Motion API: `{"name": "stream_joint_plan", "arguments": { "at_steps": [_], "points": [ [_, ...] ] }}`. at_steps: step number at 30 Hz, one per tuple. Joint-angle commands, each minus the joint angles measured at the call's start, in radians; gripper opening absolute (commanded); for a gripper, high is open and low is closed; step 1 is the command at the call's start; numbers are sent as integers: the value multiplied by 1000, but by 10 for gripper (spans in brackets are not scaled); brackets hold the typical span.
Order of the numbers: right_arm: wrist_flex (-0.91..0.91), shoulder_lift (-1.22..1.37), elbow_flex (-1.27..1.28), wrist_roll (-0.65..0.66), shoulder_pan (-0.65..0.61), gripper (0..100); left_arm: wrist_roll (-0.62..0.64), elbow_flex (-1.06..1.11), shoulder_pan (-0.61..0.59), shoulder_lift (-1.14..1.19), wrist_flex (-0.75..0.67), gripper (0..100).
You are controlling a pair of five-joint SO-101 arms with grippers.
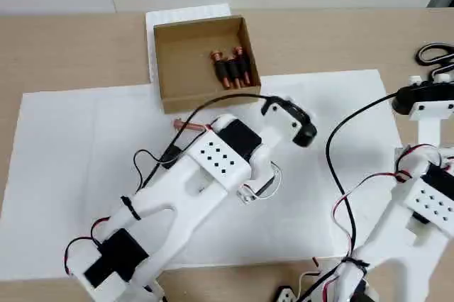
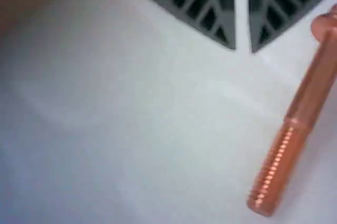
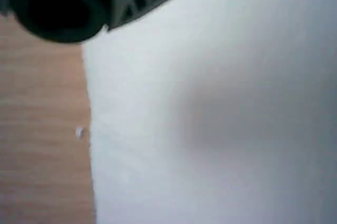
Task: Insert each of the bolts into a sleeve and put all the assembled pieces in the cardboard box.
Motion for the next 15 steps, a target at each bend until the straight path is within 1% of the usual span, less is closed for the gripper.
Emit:
{"name": "stream_joint_plan", "arguments": {
  "at_steps": [1, 7, 11, 13, 15],
  "points": [
    [-18, 10, -12, 32, -5, 5, -52, -33, -2, 34, -14, 8],
    [-13, 21, -11, 46, -47, 4, -95, 1, -20, 192, -63, 8],
    [7, 22, -5, 46, -67, 4, -132, -15, -31, 215, -81, 13],
    [8, 22, -5, 41, -81, 4, -138, -24, -49, 209, -74, 61],
    [8, 22, -5, 38, -97, 4, -138, -51, -52, 209, -20, 130]
  ]
}}
